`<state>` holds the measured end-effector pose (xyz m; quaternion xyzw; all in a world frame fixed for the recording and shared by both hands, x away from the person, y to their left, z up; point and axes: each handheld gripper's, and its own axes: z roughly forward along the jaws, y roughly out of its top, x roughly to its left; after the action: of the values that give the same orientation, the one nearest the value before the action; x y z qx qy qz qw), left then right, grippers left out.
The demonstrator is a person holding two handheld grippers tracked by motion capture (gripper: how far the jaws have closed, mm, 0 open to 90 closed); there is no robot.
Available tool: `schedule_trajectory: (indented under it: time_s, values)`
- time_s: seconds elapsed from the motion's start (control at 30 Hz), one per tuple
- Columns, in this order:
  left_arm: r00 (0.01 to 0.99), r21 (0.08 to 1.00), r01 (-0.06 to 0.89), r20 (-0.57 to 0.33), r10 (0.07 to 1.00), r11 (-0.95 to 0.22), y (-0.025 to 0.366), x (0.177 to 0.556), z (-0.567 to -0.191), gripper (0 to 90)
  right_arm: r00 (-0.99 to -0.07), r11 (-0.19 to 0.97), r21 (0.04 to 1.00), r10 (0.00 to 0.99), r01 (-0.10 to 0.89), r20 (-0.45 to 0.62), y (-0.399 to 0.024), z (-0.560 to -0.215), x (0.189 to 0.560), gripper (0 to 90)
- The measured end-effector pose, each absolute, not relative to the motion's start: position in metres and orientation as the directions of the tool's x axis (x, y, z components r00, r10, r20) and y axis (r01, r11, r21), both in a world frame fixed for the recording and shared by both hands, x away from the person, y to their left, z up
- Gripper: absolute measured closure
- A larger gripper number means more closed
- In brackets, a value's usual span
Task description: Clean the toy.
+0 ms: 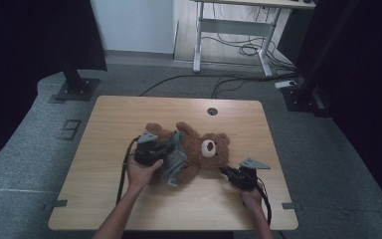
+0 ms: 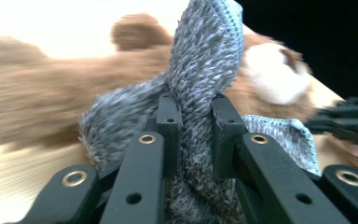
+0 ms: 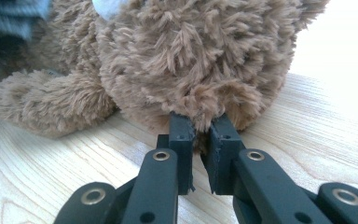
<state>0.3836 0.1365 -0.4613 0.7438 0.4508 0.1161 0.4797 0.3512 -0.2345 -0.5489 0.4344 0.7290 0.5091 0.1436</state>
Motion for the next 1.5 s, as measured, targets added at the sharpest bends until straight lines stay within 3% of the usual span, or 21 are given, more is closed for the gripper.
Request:
schedule_trajectory:
  time_s: [0.13,0.47,0.73,0.9,1.2,1.5]
  values:
    - [0.509,0.782,0.615,-0.298,0.807,-0.099,0.159,0.395,-0.475,76.2,-0.58,0.106,0.866,0.78,0.489,0.232,-0.234,-0.549,0.351,82.8]
    - [0.447,0.706,0.7,-0.315,0.837,-0.108,0.174,0.403,-0.508,76.2,-0.585,0.111,0.862,0.776,0.495,0.236,-0.232,-0.55,0.35,82.7]
    - [0.425,0.694,0.711,-0.294,0.856,-0.115,0.19,0.397,-0.513,76.1,-0.584,0.119,0.859,0.778,0.498,0.23,-0.232,-0.55,0.35,82.7]
    - [0.472,0.753,0.647,-0.271,0.839,-0.12,0.188,0.383,-0.489,76.1,-0.581,0.117,0.856,0.779,0.503,0.234,-0.232,-0.551,0.35,82.7]
    - [0.643,0.855,0.479,-0.188,0.742,-0.199,0.117,0.368,-0.428,76.1,-0.579,0.118,0.856,0.781,0.504,0.233,-0.232,-0.55,0.35,82.7]
    - [0.726,0.818,0.475,-0.157,0.67,-0.323,0.008,0.391,-0.445,76.0,-0.575,0.112,0.854,0.782,0.508,0.24,-0.231,-0.551,0.349,82.7]
